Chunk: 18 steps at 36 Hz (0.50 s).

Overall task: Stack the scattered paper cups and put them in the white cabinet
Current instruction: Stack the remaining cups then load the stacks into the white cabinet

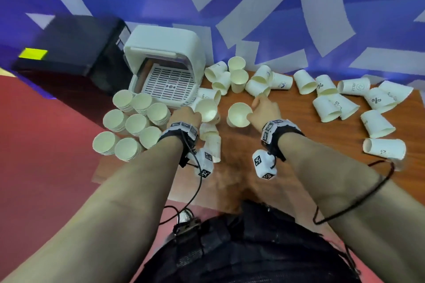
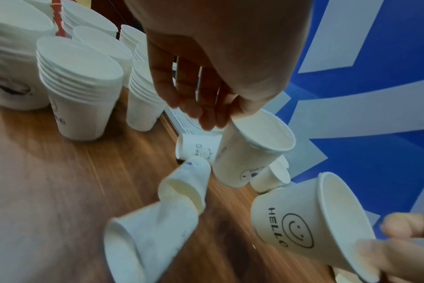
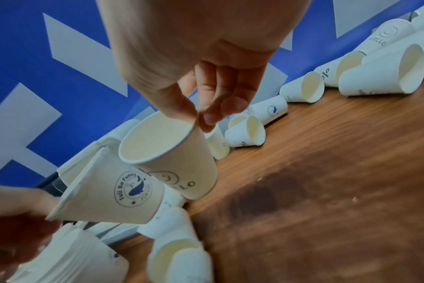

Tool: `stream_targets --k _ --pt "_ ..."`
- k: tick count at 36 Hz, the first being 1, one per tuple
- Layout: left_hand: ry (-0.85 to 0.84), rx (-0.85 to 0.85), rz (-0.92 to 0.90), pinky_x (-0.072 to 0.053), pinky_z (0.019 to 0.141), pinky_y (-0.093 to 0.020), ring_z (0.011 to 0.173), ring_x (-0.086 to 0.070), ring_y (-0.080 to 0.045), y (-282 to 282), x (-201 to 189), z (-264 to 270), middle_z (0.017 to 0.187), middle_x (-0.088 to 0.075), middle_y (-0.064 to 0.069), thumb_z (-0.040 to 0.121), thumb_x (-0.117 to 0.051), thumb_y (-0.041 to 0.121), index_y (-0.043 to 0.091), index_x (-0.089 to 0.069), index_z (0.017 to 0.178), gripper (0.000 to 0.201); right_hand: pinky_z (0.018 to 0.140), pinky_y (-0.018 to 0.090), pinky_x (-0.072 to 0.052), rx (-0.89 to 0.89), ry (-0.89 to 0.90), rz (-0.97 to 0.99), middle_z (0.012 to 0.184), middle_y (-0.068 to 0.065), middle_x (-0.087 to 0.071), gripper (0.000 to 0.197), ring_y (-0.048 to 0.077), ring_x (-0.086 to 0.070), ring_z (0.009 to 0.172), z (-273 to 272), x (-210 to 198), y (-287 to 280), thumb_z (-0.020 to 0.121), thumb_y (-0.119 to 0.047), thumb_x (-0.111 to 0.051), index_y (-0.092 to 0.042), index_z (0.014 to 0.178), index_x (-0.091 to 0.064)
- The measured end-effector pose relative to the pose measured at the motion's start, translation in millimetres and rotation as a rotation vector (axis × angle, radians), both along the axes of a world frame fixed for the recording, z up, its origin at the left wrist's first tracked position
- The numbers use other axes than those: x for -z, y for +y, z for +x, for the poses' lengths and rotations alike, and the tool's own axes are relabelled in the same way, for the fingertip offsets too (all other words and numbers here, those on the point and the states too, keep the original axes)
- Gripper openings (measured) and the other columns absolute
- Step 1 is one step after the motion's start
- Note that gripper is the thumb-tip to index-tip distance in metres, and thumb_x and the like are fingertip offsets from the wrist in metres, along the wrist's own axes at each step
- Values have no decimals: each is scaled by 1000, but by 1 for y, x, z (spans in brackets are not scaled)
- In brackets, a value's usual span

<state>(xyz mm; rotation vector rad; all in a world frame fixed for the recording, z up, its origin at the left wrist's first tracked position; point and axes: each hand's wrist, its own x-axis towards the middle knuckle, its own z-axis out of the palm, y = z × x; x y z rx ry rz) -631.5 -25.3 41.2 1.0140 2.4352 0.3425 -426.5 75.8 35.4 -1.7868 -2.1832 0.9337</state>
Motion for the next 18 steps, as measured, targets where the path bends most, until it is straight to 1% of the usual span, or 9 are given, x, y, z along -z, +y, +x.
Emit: stream_targets --k 3,6,8,10,13,14,15,17,18 --pt "-4 7 35 -24 49 -27 54 -39 -22 -16 -3 -32 58 -42 -5 89 -47 21 13 -35 55 37 69 27 -39 12 4 15 95 -1 -61 29 20 -52 82 -32 -1 -19 73 -14 -63 -28 96 -53" --pt "-85 16 55 -29 51 -30 56 -43 -23 -41 -18 -72 61 -47 -6 89 -48 21 10 -45 59 32 66 26 -40 -7 4 43 91 0 -66 19 21 -58 79 -72 -7 -41 73 -14 -62 -29 82 -56" --pt "-122 47 27 -43 59 -33 67 -55 -29 -57 -24 -99 71 -59 -11 90 -47 21 3 -58 72 27 65 25 -41 -10 8 44 88 3 -67 15 23 -58 76 -100 -12 -57 73 -13 -61 -27 79 -58" --pt "-145 36 25 -54 70 -39 79 -66 -33 -71 -26 -125 85 -69 -15 88 -47 23 3 -65 82 27 66 25 -41 -10 13 40 90 4 -67 14 23 -57 77 -126 -16 -71 73 -15 -60 -26 82 -60" --pt "-196 -43 23 -50 76 -36 95 -64 -35 -91 -27 -157 106 -67 -16 91 -49 18 3 -68 97 24 65 27 -47 -23 45 29 91 4 -67 17 23 -60 79 -162 -19 -85 76 -16 -61 -22 91 -66" --pt "-174 -42 31 -51 81 -37 99 -64 -36 -97 -28 -167 108 -67 -16 92 -50 17 3 -68 102 25 64 27 -46 -38 54 26 89 5 -67 18 23 -61 79 -173 -19 -89 77 -16 -61 -21 94 -67" --pt "-167 -68 42 -52 83 -38 98 -64 -36 -103 -30 -177 105 -68 -16 92 -49 17 3 -68 103 26 64 26 -45 -54 61 27 88 5 -67 20 23 -60 79 -185 -19 -93 78 -16 -60 -20 95 -67" --pt "-119 -79 36 -54 78 -37 84 -65 -34 -115 -33 -195 91 -70 -13 85 -47 21 3 -68 93 28 65 25 -43 -81 62 24 89 6 -66 22 22 -59 79 -207 -20 -97 78 -15 -59 -20 97 -68" --pt "-122 -135 45 -56 75 -37 78 -66 -34 -119 -31 -205 86 -71 -13 79 -46 24 5 -68 88 31 65 25 -43 -91 67 21 89 6 -66 23 22 -58 78 -218 -21 -99 77 -14 -58 -20 97 -68"
